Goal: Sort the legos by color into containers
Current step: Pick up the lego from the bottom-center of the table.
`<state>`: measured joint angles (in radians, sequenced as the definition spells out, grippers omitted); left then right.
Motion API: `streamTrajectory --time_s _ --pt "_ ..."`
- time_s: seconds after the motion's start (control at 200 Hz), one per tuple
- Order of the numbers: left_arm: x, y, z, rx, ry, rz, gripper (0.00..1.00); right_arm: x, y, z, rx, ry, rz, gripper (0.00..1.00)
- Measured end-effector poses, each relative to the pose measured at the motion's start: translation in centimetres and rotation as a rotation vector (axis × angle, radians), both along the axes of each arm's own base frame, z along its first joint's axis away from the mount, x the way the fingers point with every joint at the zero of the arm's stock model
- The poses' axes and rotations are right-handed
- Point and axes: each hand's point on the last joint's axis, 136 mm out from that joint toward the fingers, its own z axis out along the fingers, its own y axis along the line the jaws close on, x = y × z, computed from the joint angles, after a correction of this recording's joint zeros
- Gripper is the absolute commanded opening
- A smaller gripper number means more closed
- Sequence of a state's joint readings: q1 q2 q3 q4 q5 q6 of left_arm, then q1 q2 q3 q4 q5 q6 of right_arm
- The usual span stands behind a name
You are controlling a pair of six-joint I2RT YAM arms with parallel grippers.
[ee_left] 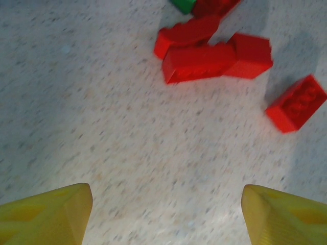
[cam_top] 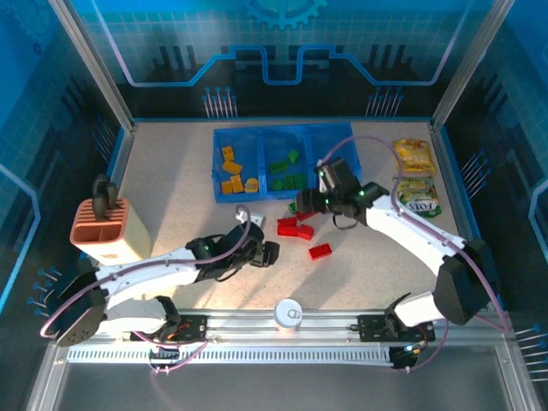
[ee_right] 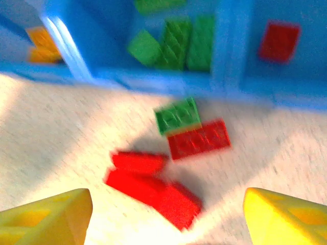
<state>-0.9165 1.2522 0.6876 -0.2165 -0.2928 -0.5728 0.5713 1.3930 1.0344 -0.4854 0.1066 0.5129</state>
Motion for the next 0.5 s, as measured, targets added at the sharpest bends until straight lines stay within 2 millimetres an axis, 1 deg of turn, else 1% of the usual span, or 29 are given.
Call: streamTrajectory --time_s 0.12,0.23,0.32,0.39,0.445,0.5 --pt "1.7 -2.0 0.1 -0.006 0.024 -0.006 0.8 -3.0 -2.1 -3.1 -0.031 0.054 -0.029 0.8" --pt "3.0 -3.1 -0.4 -0.008 0.048 -0.003 0.8 -5.2 -3.3 -5.0 -0.052 0.084 -0.037 0.81" --pt "3.8 -3.2 -1.3 -0.002 0.079 0.008 0.8 -6.4 -3.8 -6.2 -0.063 0.103 -0.04 0.83" --pt "4.2 -3.1 -2.1 0.003 0.104 0.018 0.8 -7.1 -3.9 -7.2 -0.075 0.118 -0.033 0.92" --pt "4.4 -2.9 -2.6 0.001 0.119 0.029 0.8 -7.7 -3.8 -7.8 -0.086 0.128 -0.025 0.94" --pt "4.6 -2.7 -2.7 -0.007 0.129 0.034 0.8 -8.1 -3.4 -8.2 -0.098 0.132 -0.006 0.95"
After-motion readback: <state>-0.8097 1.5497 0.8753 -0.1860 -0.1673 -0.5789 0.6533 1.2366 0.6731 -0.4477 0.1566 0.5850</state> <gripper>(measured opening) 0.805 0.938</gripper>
